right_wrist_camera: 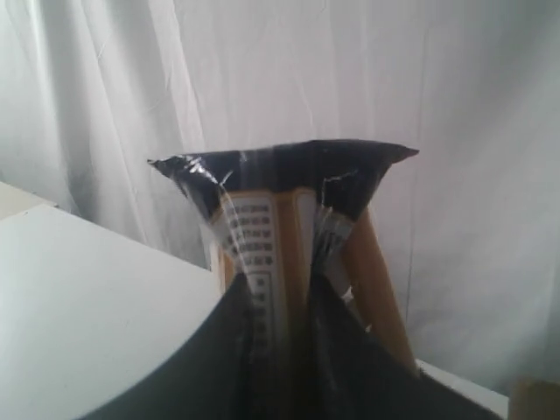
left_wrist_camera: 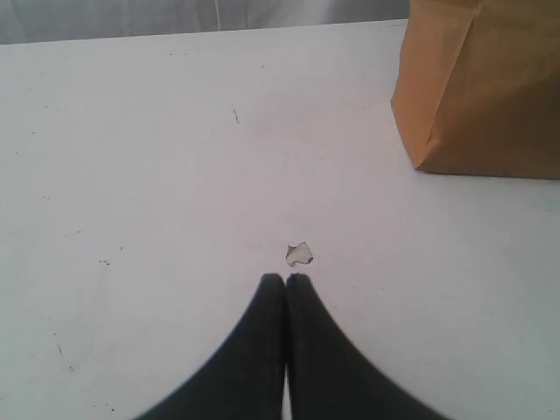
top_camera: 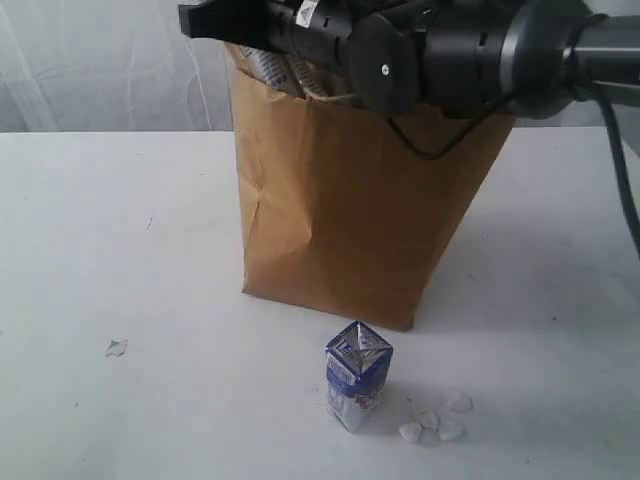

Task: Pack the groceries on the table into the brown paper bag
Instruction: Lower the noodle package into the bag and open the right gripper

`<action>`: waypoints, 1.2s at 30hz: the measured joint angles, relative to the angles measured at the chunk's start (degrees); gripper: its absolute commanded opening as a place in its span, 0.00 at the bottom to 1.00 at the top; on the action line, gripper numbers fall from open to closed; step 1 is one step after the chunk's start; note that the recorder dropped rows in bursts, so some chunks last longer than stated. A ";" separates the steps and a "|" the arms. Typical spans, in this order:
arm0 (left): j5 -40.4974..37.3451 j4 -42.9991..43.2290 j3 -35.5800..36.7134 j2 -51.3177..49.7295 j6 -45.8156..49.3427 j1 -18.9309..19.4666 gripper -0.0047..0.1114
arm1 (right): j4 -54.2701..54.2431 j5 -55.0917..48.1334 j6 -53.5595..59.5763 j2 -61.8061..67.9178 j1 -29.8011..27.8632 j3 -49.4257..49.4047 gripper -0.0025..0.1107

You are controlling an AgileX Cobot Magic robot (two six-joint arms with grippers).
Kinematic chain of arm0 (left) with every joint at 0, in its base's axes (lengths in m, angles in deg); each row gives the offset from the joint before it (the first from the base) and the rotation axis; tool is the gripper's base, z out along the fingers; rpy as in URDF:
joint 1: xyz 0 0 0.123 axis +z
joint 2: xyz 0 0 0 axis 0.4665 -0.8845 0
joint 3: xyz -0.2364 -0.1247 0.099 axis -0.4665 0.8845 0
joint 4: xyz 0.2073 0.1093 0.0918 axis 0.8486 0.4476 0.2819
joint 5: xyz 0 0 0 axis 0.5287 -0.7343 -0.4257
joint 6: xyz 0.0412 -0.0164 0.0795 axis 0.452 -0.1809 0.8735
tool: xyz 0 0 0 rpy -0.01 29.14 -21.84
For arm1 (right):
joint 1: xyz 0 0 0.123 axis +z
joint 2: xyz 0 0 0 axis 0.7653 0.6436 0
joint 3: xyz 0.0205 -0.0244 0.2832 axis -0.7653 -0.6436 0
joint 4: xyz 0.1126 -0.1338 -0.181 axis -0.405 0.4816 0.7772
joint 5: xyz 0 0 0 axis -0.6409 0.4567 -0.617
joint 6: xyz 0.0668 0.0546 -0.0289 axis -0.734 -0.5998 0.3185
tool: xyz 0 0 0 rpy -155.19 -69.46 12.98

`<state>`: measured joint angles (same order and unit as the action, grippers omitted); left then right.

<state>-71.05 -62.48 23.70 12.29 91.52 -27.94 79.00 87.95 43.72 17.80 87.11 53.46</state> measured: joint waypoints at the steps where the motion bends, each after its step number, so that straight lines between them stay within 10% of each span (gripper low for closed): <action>1: 0.00 0.00 0.00 0.00 0.00 0.00 0.04 | 0.00 -0.26 0.26 0.10 0.57 0.00 0.02; 36: 0.00 0.00 0.00 0.00 0.00 0.00 0.04 | 0.71 -31.79 1.53 -1.25 5.49 1.24 0.02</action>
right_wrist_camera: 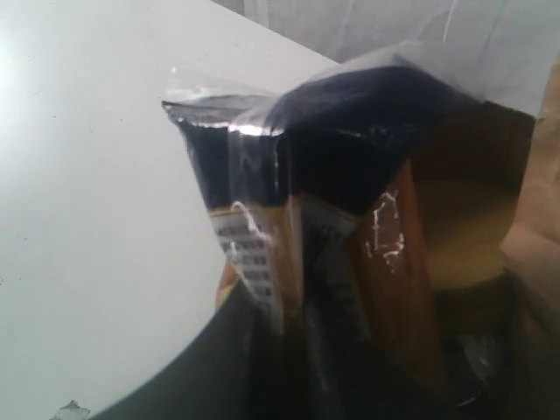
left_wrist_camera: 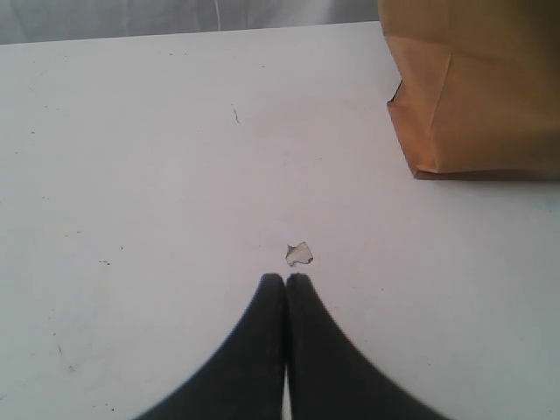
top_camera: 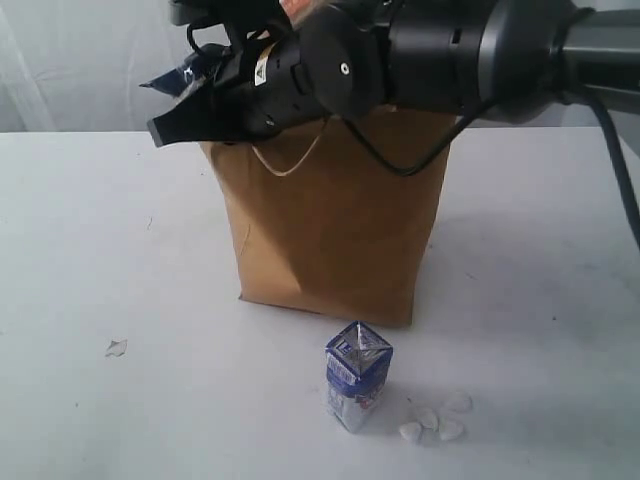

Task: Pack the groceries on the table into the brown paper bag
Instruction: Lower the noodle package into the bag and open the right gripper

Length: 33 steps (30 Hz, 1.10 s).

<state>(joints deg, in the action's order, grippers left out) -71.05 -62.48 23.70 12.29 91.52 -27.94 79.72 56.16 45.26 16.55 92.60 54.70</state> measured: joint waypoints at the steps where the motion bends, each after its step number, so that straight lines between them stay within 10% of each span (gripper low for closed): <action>1: 0.00 0.00 0.00 0.00 0.00 0.00 0.04 | 0.00 -0.15 0.00 -0.10 0.00 0.00 0.02; 21: 0.00 0.00 0.00 0.00 0.00 0.00 0.04 | -1.88 -16.33 0.35 -0.84 0.27 0.67 0.03; 33: 0.00 0.00 0.00 0.00 0.00 0.00 0.04 | -3.59 -19.68 2.27 -0.72 0.27 0.57 0.55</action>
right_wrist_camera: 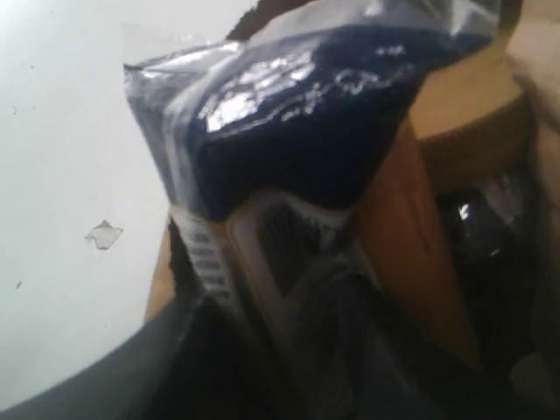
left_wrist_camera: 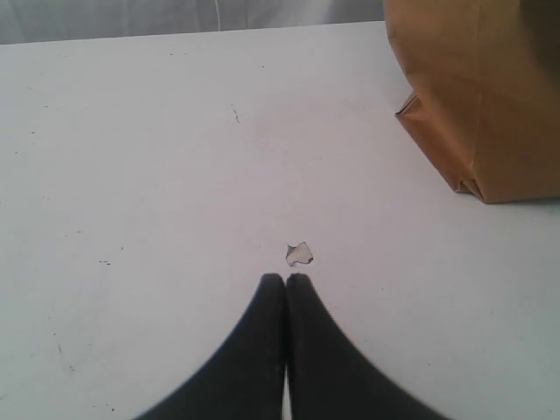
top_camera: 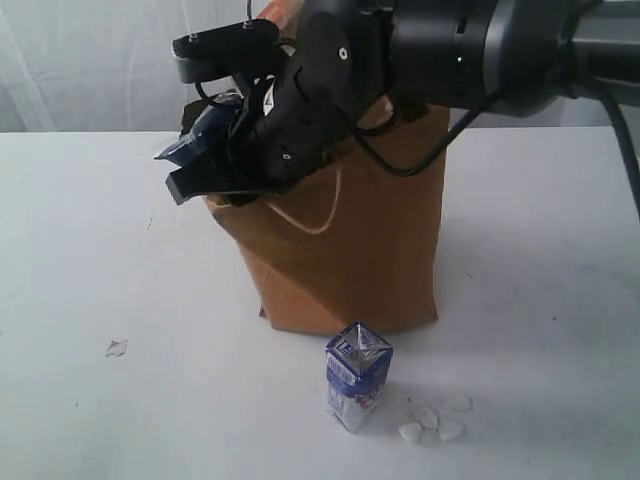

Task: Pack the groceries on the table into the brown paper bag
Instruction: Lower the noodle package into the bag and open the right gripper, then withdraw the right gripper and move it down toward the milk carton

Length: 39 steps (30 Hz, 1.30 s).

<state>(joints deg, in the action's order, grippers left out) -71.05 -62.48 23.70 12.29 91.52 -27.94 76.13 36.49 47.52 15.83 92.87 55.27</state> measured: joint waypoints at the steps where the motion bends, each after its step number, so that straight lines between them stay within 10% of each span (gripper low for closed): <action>1: 0.00 0.00 0.00 0.00 0.00 0.00 0.04 | 0.00 -0.25 0.00 0.00 0.00 0.00 0.57; 39: 0.00 0.00 0.00 0.00 0.00 0.00 0.04 | 5.45 10.24 0.00 -3.96 0.00 3.37 0.57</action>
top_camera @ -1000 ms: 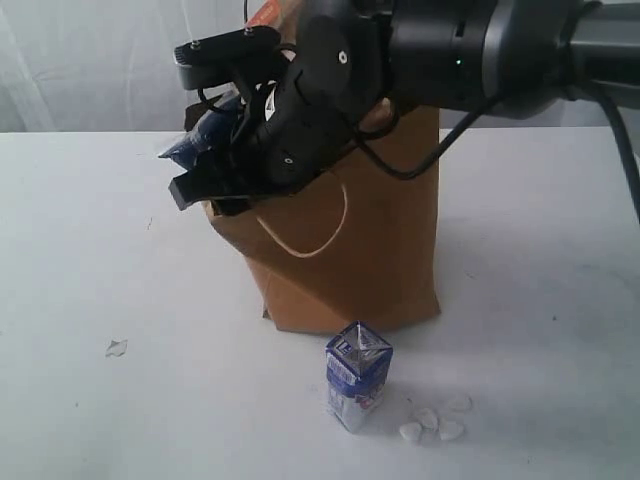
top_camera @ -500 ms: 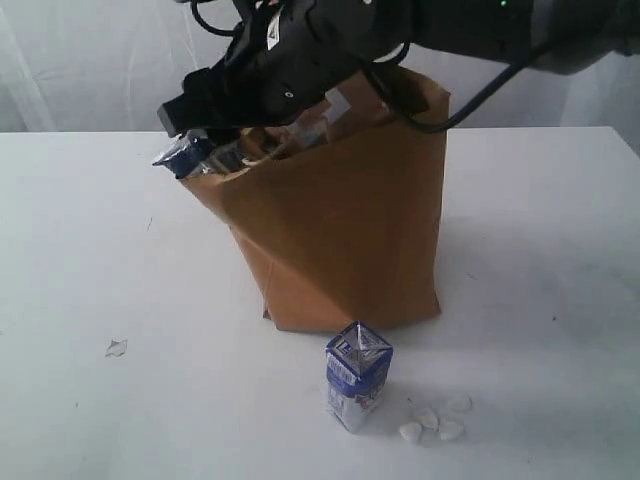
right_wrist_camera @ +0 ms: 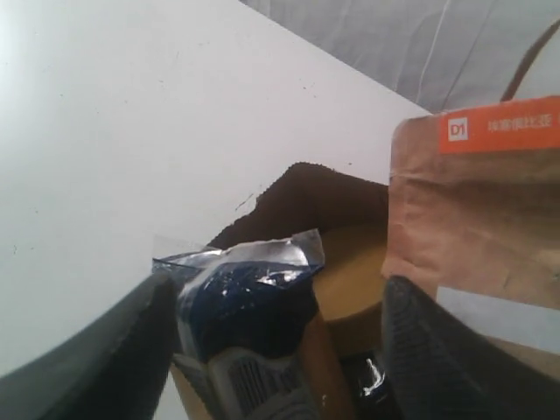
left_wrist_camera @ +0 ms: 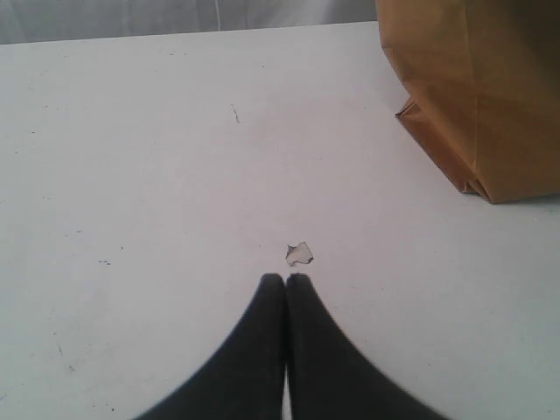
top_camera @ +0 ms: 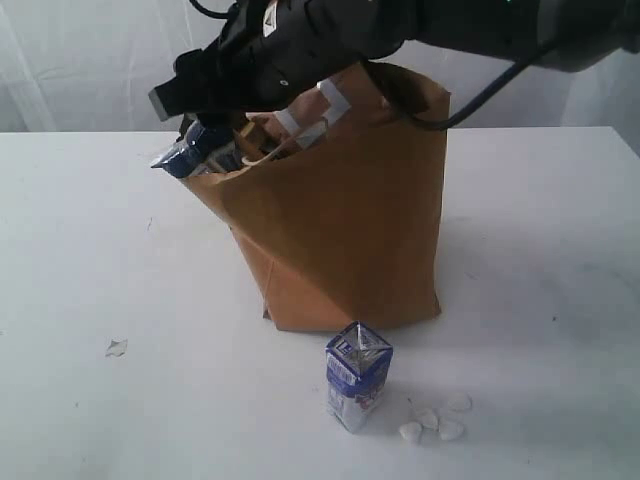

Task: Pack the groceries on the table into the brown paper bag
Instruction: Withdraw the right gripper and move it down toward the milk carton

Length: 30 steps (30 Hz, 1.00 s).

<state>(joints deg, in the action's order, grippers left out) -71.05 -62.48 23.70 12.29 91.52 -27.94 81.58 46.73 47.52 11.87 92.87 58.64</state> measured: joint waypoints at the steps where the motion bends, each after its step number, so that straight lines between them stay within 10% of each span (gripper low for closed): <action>1: 0.00 0.00 0.00 0.00 0.00 0.00 0.04 | 0.00 0.00 0.00 -0.29 0.00 0.00 0.56; 15: 0.00 0.00 0.00 0.00 0.00 0.00 0.04 | 9.91 -13.27 0.00 -10.40 0.00 0.00 0.03; 30: 0.00 0.00 0.00 0.00 0.00 0.00 0.04 | 9.07 -40.90 1.62 -15.22 0.00 -2.71 0.02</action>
<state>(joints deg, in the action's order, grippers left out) -71.05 -62.48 23.70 12.29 91.52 -27.94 90.65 5.83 49.14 -3.35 92.87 55.92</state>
